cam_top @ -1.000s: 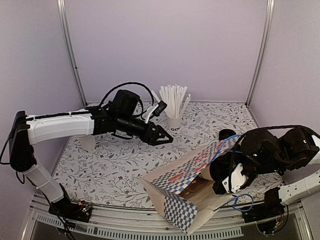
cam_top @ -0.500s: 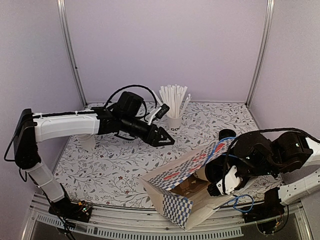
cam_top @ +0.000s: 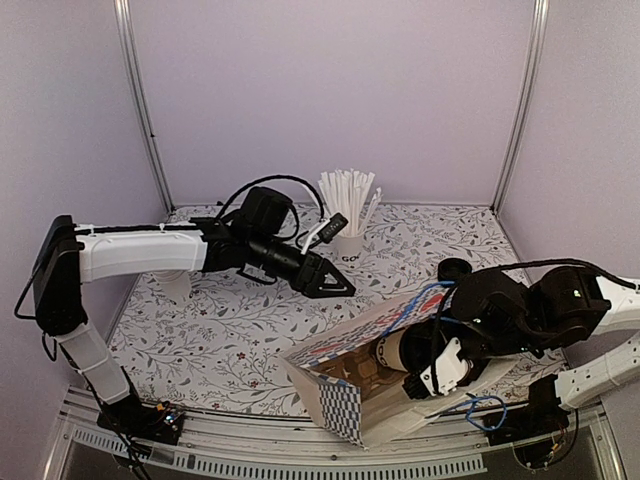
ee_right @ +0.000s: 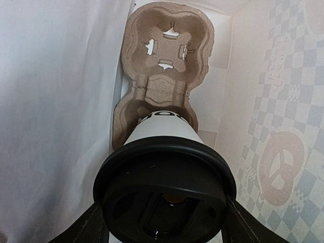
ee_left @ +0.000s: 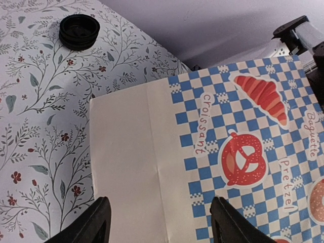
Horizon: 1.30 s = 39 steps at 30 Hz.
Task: Pack the takeout coffee
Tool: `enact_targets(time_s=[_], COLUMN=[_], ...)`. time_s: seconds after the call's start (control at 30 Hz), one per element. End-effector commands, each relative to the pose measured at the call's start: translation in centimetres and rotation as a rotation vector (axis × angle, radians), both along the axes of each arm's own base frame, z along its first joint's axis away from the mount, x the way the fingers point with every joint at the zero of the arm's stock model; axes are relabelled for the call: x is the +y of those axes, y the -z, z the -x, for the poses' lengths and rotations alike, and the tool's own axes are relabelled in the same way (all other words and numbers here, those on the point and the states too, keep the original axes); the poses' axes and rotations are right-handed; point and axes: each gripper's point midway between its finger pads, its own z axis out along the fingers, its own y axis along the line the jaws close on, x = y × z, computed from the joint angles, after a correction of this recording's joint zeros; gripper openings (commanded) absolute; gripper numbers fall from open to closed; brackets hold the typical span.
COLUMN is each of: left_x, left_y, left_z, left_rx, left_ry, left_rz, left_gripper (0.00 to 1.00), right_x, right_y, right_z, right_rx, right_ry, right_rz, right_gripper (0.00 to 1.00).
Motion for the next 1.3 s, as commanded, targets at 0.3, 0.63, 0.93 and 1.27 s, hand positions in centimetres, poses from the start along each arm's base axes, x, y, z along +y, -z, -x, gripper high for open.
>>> enact_targets(time_s=[0.3,0.63,0.93,1.27], left_x=[-0.9,-1.3,-1.1,-1.2], left_y=[-1.1,-0.7,-0.5,-0.1], left_z=[4.3,5.1,5.3,5.6], left_rx=[0.017,0.006,0.005,0.019], left_ry=[0.187,0.223,0.229,0.250], left_rz=[0.084,0.084,0.078,0.087], left_gripper=[0.66,0.65,0.64,0.64], right_x=[-0.1,-0.8,0.1,1.5], right_y=[0.2,0.3,0.4,0.4], right_z=[0.2,0.0,-0.2,-0.5], right_rx=[-0.045,-0.084,-0.068,-0.046], right_ry=[-0.062,-0.077,-0.059,-0.024], right_rz=[-0.007,-0.017,0.001,-0.008], right_gripper=[0.28,0.28,0.28,0.29])
